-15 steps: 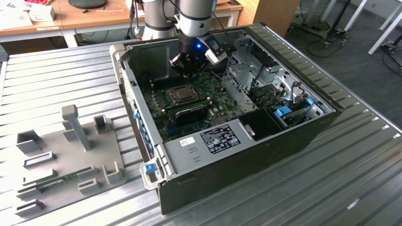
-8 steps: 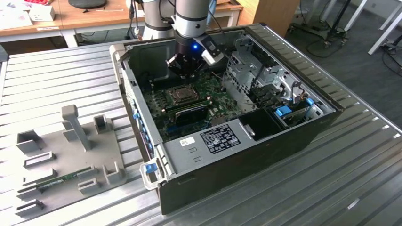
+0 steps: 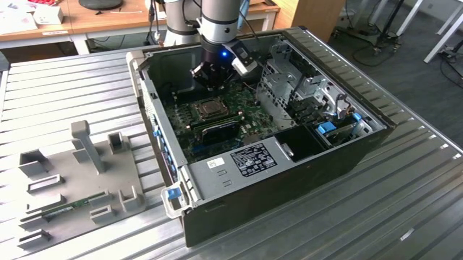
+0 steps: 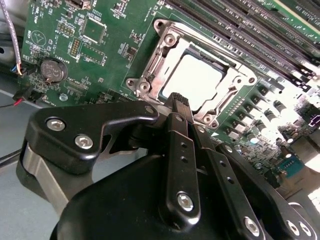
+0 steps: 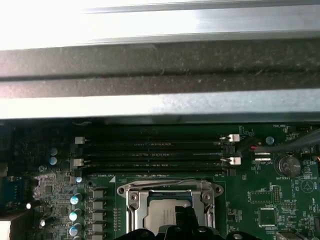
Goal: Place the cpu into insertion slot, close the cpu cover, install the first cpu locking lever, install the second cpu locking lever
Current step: 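Install the first cpu locking lever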
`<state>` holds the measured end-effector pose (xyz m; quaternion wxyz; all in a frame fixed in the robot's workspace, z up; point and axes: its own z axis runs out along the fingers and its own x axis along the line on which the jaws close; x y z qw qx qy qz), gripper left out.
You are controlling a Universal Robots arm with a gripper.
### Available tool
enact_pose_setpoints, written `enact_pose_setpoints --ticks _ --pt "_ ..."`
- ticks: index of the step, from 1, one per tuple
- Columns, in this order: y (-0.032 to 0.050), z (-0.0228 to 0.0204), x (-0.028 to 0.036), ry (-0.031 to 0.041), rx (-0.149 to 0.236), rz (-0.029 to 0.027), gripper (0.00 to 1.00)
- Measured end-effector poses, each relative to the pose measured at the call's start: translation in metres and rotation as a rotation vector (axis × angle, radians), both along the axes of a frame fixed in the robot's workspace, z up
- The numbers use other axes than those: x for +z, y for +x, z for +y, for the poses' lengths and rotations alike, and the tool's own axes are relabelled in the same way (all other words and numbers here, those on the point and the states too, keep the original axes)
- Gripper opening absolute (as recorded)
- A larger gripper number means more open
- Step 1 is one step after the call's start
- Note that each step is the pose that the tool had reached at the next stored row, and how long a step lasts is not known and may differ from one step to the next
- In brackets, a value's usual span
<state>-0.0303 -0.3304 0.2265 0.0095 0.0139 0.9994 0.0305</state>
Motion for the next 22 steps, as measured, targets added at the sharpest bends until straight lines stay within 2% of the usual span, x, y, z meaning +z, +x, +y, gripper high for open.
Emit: enact_pose_setpoints --ticks 8,12,17,22 --pt "-0.0027 -0.0081 0.0000 0.0000 0.000 -0.0001 0.10" --pt "-0.0046 -0.0088 0.0000 -0.0005 0.000 -0.0001 0.10" --pt "-0.0047 -0.0089 -0.0001 -0.0188 0.000 -0.0003 0.10" --pt "-0.0073 -0.0089 -0.0009 -0.0201 0.000 -0.0002 0.10"
